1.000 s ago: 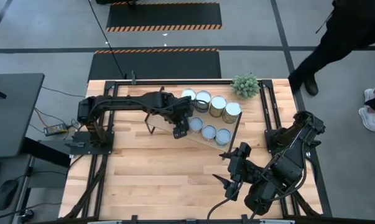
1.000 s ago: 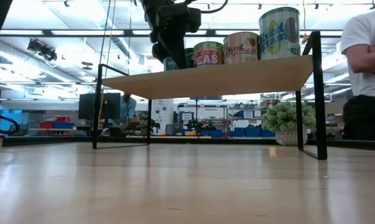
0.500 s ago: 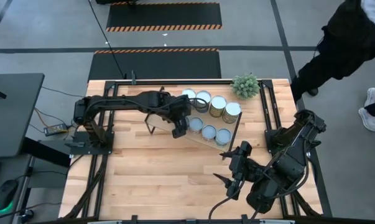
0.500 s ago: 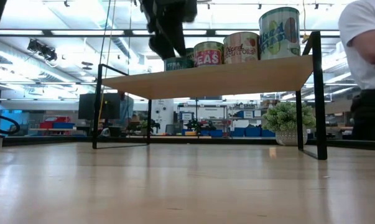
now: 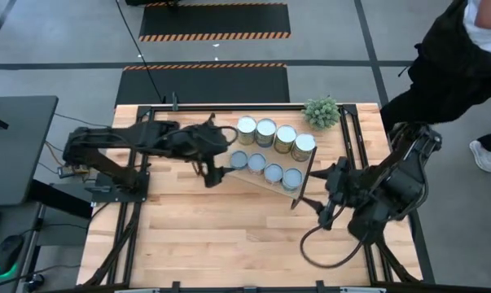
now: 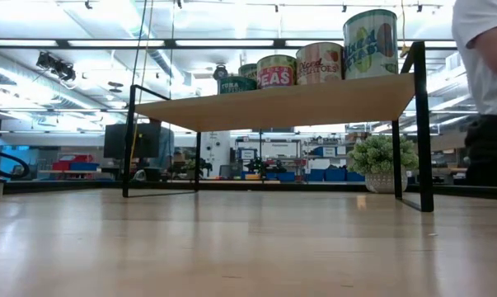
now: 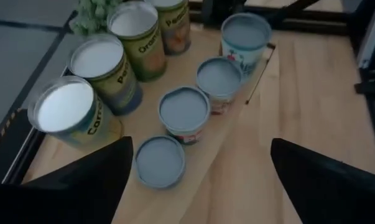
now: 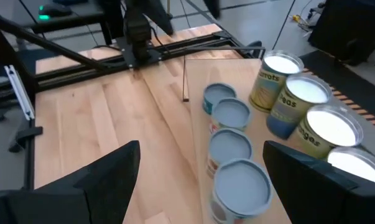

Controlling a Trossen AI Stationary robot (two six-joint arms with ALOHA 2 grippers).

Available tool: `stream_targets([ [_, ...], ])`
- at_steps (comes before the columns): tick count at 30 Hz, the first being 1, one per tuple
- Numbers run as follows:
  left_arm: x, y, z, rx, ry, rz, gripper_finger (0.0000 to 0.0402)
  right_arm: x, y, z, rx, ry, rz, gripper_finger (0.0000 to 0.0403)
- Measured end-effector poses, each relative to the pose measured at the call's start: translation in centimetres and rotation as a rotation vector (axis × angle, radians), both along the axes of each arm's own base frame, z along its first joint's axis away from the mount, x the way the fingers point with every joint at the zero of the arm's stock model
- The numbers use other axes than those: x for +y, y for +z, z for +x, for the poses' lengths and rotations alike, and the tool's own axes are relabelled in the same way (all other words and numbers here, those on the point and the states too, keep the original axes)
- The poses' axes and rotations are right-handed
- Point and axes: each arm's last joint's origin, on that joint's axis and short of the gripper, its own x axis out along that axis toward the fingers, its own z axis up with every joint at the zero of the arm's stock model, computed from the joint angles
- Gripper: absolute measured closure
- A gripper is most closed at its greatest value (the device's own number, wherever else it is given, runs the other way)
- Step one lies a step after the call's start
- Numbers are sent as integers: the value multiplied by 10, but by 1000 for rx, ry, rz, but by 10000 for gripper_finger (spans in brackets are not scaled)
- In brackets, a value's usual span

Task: Pick and place cans onto a shelf
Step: Return to Home Position

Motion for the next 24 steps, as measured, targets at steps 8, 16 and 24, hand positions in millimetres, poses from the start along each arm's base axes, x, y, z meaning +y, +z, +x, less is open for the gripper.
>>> stream_targets([
  [8,1,26,-36,-88,3,-3,78,-33,-18,-33,-85,11,96,55],
  [16,3,36,-61,-98,34,16,137,-60,-31,-58,-163,20,175,55],
  [24,5,3,-82,-184,78,-62,182,-77,-47,-73,-266,41,257,55],
])
